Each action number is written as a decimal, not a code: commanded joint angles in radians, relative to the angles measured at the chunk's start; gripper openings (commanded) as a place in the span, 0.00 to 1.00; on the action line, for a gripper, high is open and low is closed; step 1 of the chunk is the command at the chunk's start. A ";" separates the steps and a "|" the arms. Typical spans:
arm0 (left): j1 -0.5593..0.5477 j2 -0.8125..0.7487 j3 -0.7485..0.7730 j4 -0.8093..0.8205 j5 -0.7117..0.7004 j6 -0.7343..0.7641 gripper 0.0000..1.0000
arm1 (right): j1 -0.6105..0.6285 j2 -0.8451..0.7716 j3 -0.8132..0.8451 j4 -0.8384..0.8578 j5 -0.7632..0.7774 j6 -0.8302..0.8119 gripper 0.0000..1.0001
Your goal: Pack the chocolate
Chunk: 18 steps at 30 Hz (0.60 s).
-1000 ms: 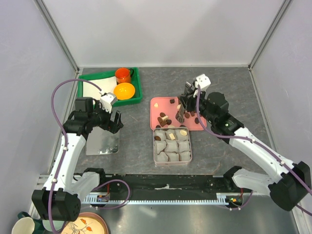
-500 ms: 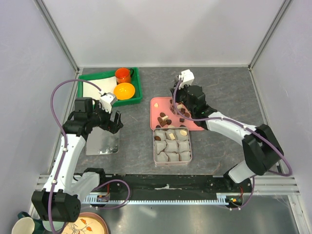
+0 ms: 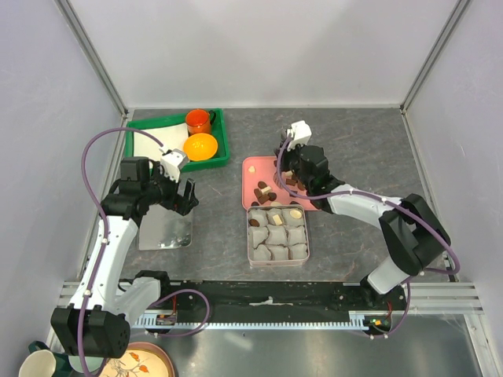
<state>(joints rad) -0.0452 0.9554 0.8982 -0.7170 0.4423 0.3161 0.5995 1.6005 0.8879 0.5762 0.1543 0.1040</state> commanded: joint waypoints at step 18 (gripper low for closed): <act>0.007 -0.020 0.030 -0.016 -0.008 0.023 0.96 | 0.002 -0.145 -0.098 -0.187 -0.079 0.013 0.22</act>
<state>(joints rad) -0.0452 0.9543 0.8982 -0.7280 0.4423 0.3161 0.5995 1.4887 0.8249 0.4702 0.0937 0.1097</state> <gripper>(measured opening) 0.960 0.271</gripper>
